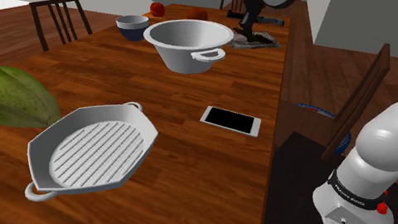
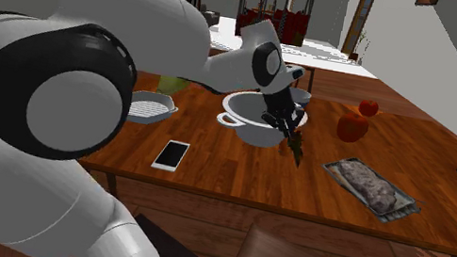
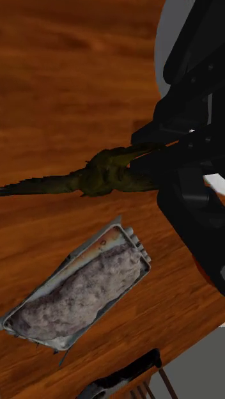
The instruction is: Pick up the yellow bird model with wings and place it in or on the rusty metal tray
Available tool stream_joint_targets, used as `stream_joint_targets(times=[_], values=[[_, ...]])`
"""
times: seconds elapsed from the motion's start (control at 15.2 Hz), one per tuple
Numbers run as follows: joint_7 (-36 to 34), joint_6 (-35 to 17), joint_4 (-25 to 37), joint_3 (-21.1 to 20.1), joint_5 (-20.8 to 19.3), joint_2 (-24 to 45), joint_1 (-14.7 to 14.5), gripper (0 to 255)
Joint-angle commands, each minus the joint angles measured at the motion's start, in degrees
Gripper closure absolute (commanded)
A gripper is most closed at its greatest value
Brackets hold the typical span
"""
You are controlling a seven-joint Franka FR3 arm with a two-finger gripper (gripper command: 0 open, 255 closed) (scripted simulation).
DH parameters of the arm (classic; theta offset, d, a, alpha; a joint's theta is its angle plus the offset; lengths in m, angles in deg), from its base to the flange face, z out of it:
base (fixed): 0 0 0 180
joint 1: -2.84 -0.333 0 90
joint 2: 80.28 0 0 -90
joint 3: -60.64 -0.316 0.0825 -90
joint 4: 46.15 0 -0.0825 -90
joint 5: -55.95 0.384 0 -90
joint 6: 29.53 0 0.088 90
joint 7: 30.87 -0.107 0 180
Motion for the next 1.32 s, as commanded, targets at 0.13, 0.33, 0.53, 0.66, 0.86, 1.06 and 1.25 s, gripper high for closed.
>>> stream_joint_targets(times=[0.13,0.33,0.53,0.66,0.86,1.06,1.25], values=[[4.8,-2.0,4.6,3.4,0.1,4.9,1.7,255],[8.4,-3.3,8.7,5.8,0.9,9.1,2.7,255],[12.2,-4.2,13.4,8.0,2.2,13.5,3.8,255],[14.8,-4.6,16.8,9.3,3.4,16.6,4.5,255],[18.8,-4.8,22.6,10.9,5.6,21.6,5.8,255],[22.9,-4.4,29.1,12.1,8.3,26.9,7.3,255],[27.0,-3.3,36.7,12.9,11.2,32.7,9.2,255]])
